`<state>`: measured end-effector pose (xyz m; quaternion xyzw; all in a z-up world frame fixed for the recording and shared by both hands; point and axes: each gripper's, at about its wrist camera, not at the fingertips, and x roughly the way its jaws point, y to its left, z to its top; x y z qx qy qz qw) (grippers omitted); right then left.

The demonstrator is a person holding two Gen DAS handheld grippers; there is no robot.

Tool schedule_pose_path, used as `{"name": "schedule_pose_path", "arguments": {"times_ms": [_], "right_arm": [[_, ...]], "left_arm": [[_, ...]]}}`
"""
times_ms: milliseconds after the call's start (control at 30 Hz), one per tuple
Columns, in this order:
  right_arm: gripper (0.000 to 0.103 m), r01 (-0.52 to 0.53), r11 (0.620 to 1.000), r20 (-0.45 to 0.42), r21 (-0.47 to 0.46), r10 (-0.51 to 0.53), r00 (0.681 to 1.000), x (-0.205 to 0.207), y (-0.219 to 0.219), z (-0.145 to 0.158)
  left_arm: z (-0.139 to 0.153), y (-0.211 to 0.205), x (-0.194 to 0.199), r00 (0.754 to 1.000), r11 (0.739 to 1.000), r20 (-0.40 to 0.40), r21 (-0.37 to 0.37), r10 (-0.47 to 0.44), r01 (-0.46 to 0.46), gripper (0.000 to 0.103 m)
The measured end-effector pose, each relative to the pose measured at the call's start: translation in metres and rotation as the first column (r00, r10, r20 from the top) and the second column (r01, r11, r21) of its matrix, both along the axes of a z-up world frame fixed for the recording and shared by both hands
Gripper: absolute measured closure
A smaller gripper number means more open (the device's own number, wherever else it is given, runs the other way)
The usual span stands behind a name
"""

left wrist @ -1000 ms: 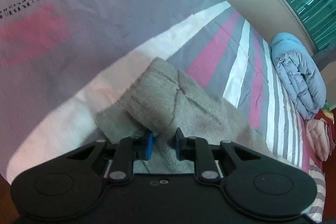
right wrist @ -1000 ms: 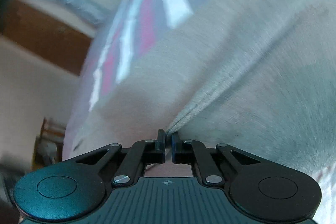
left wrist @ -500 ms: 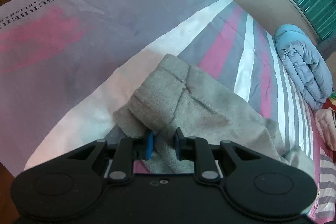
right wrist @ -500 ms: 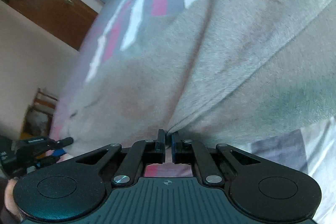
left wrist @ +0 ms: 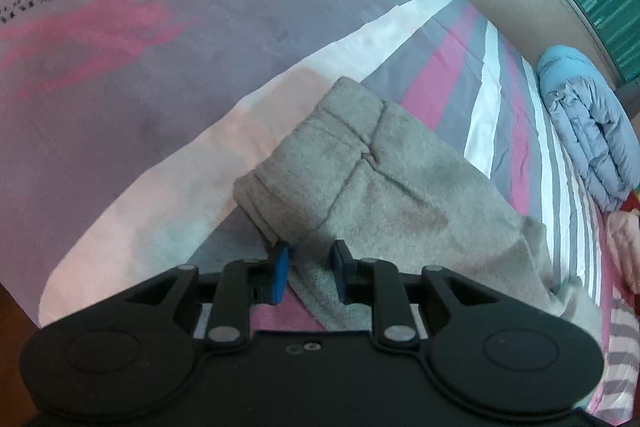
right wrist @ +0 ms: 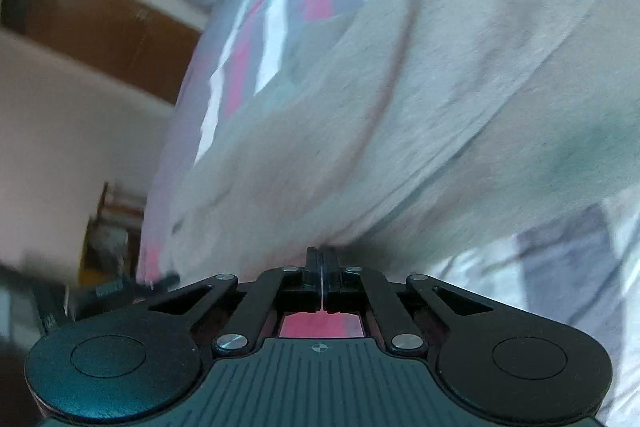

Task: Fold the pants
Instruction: 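Lift the waistband with both grippers and fold it over onto the legs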

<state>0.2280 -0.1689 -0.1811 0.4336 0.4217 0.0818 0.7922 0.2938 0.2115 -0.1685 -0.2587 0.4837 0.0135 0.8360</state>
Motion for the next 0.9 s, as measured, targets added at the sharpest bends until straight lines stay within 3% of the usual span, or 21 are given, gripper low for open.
{"name": "schedule_pose_path", "arguments": {"times_ms": [33,300,367,433,467,533,567,633,700,800,900], "right_arm": [[0.102,0.014,1.000,-0.001,-0.005,-0.014,1.000,0.001,-0.003,0.001],[0.099,0.067,0.996,-0.128,0.064,-0.058,0.990,0.013,-0.024,-0.020],[0.086,0.063,0.998,-0.109,0.017,-0.061,0.992,0.010,-0.026,-0.014],[0.077,0.108,0.994,-0.113,0.027,-0.104,0.988,0.001,-0.044,-0.014],[0.058,0.118,0.992,-0.102,0.048,-0.113,0.988,0.002,-0.047,-0.014],[0.033,0.120,0.992,-0.073,0.051,-0.116,0.991,0.003,-0.048,-0.010],[0.031,0.123,0.991,-0.066,0.042,-0.120,0.991,0.002,-0.049,-0.007],[0.032,0.129,0.991,-0.064,0.027,-0.127,0.990,0.007,-0.045,-0.007],[0.038,0.164,0.986,-0.067,0.024,-0.162,0.985,0.012,-0.042,-0.011],[0.061,0.193,0.981,-0.070,0.026,-0.191,0.979,0.019,-0.040,-0.016],[0.088,0.217,0.973,-0.095,0.080,-0.209,0.973,0.022,-0.041,-0.026]], "left_arm": [[-0.002,0.000,0.000,1.000,1.000,-0.004,0.000,0.004,-0.004,0.082],[-0.007,0.004,0.002,1.000,1.000,-0.019,-0.002,0.012,-0.012,0.073],[-0.009,0.004,0.003,1.000,1.000,-0.023,-0.005,0.010,-0.010,0.070],[-0.010,0.004,0.002,1.000,0.999,-0.025,-0.029,0.015,-0.015,0.070],[-0.011,0.004,0.001,1.000,0.999,-0.027,-0.051,0.015,-0.016,0.070],[-0.013,0.003,0.000,0.999,0.995,-0.028,-0.095,0.015,-0.018,0.065],[-0.013,0.003,0.000,0.999,0.994,-0.027,-0.105,0.021,-0.024,0.064],[-0.014,0.004,0.001,0.999,0.990,-0.023,-0.130,0.043,-0.046,0.061],[-0.017,0.007,0.002,0.997,0.983,-0.033,-0.165,0.075,-0.079,0.061],[-0.022,0.008,0.005,0.994,0.977,-0.046,-0.184,0.102,-0.109,0.061],[-0.014,0.006,-0.001,0.990,0.979,-0.023,-0.145,0.142,-0.144,0.076]]}}
